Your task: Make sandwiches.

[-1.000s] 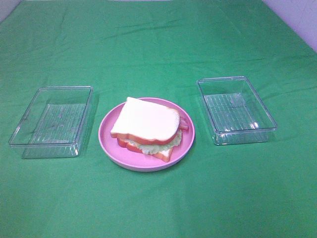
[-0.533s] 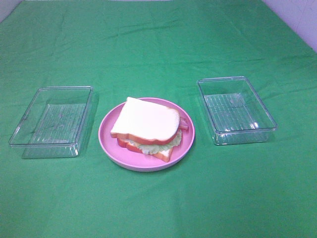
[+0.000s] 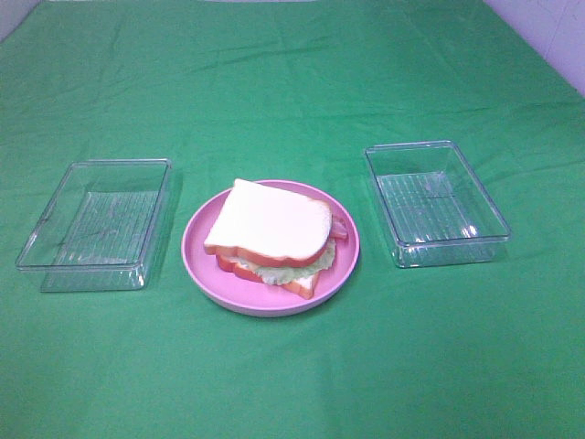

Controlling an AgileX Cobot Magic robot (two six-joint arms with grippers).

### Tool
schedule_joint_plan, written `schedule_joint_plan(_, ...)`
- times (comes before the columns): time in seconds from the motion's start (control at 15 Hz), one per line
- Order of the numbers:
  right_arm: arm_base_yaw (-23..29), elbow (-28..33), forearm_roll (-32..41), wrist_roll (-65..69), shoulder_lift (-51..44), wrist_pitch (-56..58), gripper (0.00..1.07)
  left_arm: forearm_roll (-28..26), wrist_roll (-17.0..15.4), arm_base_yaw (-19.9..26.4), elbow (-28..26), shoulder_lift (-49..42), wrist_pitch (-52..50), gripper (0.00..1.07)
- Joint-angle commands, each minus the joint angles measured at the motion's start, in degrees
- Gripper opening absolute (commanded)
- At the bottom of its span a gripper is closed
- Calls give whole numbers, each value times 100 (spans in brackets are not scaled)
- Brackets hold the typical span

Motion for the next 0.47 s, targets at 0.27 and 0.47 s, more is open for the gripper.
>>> schedule_joint_plan(0.27, -23, 0, -29, -69, -52, -69, 77, -17, -6, 23, 17, -143, -46, 76)
schedule_joint_plan(0.47, -23, 0, -29, -69, -52, -69, 77, -17, -6, 23, 17, -143, -46, 76)
